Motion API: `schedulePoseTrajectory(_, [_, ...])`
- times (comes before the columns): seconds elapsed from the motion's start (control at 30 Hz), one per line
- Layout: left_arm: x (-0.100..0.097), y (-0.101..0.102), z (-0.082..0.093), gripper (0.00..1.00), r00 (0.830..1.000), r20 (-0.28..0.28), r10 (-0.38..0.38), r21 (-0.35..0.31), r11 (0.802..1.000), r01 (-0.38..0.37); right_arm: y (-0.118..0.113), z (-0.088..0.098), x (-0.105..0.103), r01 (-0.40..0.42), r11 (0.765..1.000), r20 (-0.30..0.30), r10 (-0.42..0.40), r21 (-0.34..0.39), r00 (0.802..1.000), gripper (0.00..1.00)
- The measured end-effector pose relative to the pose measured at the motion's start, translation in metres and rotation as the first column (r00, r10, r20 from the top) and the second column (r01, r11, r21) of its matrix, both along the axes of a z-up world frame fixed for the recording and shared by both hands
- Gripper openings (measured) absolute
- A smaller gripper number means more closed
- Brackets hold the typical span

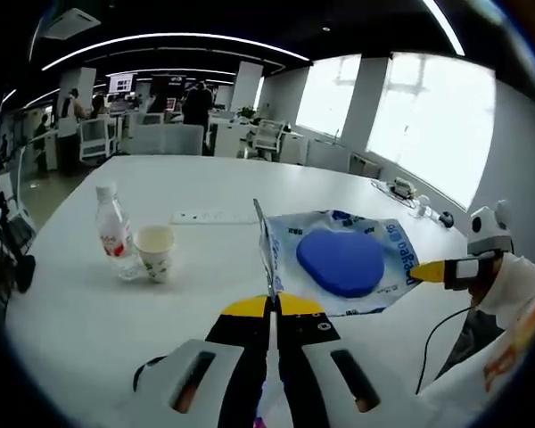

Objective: Arrange the tabletop items into an orderly group along one side of the table until the central work area is clear of visible clutter.

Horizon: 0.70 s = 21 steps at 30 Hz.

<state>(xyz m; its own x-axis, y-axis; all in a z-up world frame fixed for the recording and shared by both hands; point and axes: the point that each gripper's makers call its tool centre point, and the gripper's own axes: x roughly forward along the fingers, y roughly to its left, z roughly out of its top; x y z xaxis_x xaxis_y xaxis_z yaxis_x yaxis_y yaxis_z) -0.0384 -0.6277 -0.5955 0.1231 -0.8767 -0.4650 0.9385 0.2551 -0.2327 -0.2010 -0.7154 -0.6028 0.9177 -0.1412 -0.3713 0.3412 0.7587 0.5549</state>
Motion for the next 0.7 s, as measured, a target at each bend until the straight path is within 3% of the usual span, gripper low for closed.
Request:
schedulePoseTrajectory(0.37, [-0.01, -0.014, 0.009, 0.0, 1.0, -0.01, -0.024, -0.019, 1.0, 0.024, -0.024, 0.021, -0.005, -0.012, 0.997, -0.016, 0.011, -0.083, 1.0, 0.0])
schedulePoseTrajectory(0.53, [-0.012, -0.019, 0.006, 0.0, 0.999, -0.017, -0.031, -0.024, 0.999, 0.03, -0.03, 0.022, -0.006, 0.002, 0.996, -0.012, -0.003, -0.088, 1.0, 0.0])
schedulePoseTrajectory(0.7, [-0.007, -0.018, -0.001, 0.0, 0.999, -0.015, -0.028, -0.027, 0.999, 0.028, -0.033, 0.011, 0.001, 0.005, 0.995, 0.001, -0.005, -0.097, 1.0, 0.0])
